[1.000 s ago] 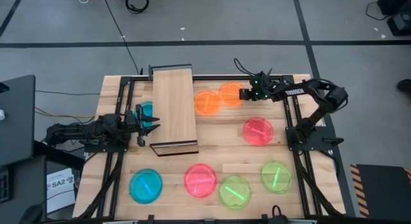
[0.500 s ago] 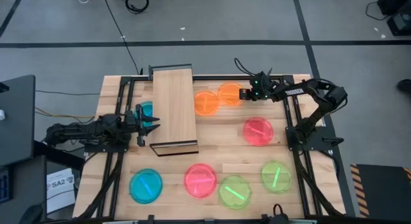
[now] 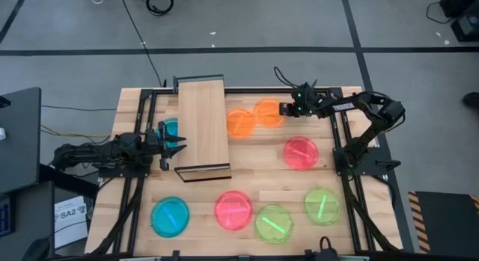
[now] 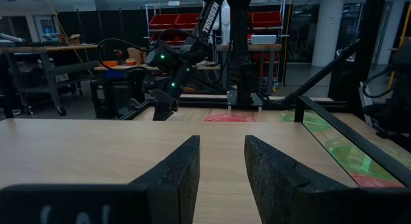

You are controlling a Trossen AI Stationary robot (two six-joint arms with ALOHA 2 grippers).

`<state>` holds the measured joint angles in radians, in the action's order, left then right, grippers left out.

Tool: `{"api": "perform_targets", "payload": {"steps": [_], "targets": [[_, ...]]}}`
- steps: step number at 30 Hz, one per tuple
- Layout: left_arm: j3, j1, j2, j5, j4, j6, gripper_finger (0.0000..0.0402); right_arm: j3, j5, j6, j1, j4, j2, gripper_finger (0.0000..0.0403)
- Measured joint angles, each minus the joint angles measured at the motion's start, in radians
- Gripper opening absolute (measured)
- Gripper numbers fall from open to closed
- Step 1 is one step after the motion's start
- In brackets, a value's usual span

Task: Place and stack plates onto a shelf
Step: Put the right orange plate on the shelf

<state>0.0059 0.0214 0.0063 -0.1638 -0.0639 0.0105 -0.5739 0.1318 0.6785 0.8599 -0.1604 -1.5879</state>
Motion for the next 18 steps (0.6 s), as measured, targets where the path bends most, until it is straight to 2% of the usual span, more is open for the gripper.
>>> {"api": "perform_targets", "payload": {"steps": [10, 18], "targets": [[0.000, 0.000, 0.000, 0.000, 0.000, 0.000, 0.0130, 0.000, 0.027, 0.007, 0.041, 0.004, 0.029, 0.0008], [0.000, 0.000, 0.000, 0.000, 0.000, 0.000, 0.0130, 0.000, 0.043, 0.007, 0.080, 0.005, 0.124, 0.0008]]}}
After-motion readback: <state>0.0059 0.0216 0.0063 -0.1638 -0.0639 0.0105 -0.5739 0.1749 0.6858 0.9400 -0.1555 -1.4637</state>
